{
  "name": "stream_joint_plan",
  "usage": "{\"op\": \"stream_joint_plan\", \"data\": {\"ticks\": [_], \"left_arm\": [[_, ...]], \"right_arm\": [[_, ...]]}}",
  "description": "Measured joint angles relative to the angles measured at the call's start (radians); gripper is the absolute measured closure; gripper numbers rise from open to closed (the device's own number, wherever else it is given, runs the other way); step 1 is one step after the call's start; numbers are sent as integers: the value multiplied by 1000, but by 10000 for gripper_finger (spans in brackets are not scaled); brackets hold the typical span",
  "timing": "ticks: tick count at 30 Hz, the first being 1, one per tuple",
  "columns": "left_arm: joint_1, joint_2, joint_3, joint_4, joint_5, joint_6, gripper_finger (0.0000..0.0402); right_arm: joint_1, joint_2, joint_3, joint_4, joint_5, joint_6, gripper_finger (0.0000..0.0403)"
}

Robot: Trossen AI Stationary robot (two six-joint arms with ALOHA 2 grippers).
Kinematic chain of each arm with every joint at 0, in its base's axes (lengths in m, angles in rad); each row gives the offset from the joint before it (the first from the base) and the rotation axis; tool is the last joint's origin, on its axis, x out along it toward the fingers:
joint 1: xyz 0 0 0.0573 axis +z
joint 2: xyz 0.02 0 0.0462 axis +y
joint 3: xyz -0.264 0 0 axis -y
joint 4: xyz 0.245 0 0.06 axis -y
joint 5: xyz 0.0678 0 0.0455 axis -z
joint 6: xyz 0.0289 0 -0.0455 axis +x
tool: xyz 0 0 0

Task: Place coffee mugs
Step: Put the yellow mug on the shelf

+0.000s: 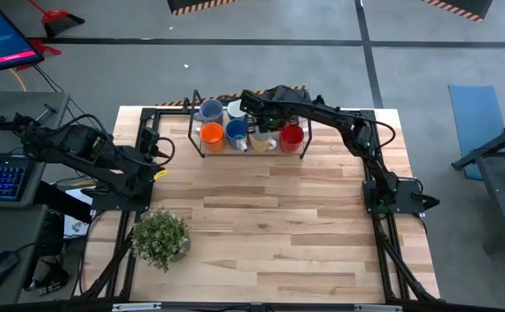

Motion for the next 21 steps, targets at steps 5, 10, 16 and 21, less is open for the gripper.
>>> {"op": "stream_joint_plan", "data": {"ticks": [5,10,16,21], "left_arm": [[0,0,0,0,0,0,234],[0,0,0,0,0,0,234],[0,0,0,0,0,0,234],[0,0,0,0,0,0,234]], "right_arm": [[0,0,56,-52,27,2,334],[1,-1,112,-99,29,6,334],[8,-13,74,-50,-41,0,334],[22,-13,34,6,-47,-11,334]]}}
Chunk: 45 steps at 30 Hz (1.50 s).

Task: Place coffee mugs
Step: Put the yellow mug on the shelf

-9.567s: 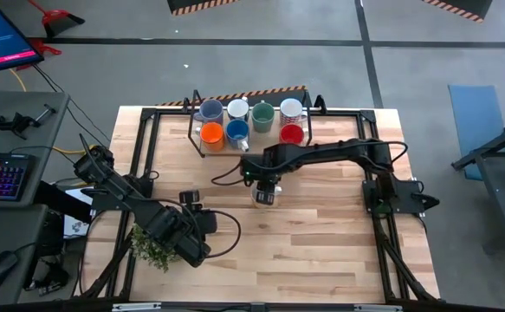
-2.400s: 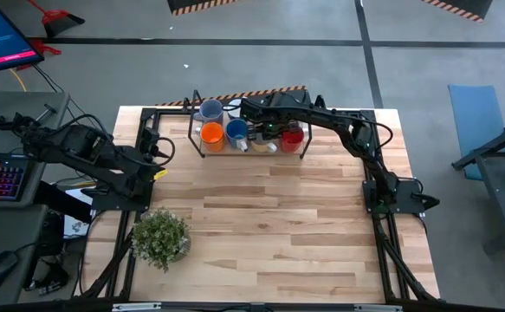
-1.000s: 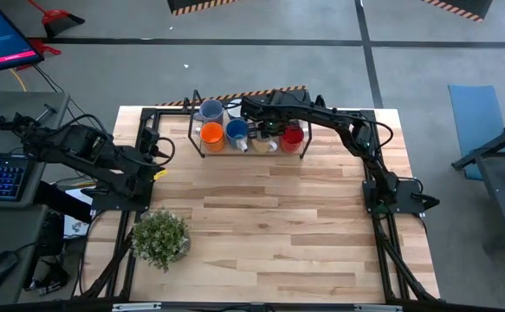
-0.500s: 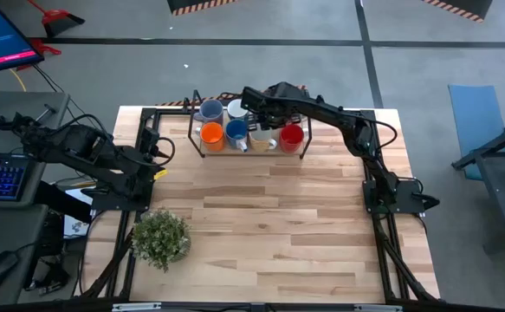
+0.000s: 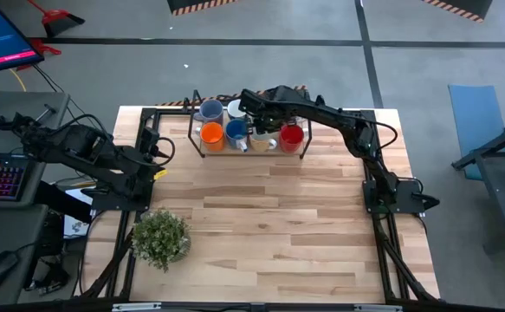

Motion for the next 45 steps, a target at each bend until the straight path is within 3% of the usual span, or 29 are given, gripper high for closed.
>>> {"op": "stream_joint_plan", "data": {"ticks": [6,19,45], "left_arm": [[0,0,0,0,0,-1,234],[0,0,0,0,0,-2,234],[0,0,0,0,0,-2,234]], "right_arm": [[6,0,-3,82,-4,-16,337],[16,9,-4,74,-66,-23,398],[16,27,-4,-79,-8,11,401]]}}
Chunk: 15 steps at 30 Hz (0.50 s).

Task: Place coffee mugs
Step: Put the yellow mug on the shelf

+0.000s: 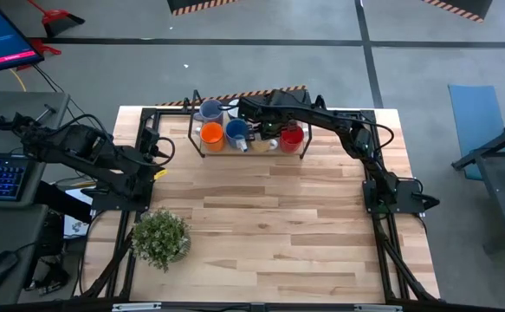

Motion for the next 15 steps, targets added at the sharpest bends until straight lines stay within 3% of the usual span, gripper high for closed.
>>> {"op": "stream_joint_plan", "data": {"ticks": [15], "left_arm": [[0,0,0,0,0,0,234]], "right_arm": [[0,0,0,11,36,1,401]]}}
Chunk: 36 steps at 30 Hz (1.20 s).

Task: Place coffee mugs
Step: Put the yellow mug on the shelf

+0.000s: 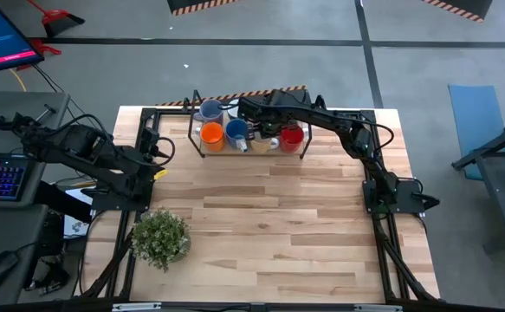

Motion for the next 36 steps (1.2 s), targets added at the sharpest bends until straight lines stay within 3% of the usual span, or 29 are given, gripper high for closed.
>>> {"op": "stream_joint_plan", "data": {"ticks": [36], "left_arm": [[0,0,0,0,0,0,234]], "right_arm": [[-13,26,1,85,-35,-46,401]]}}
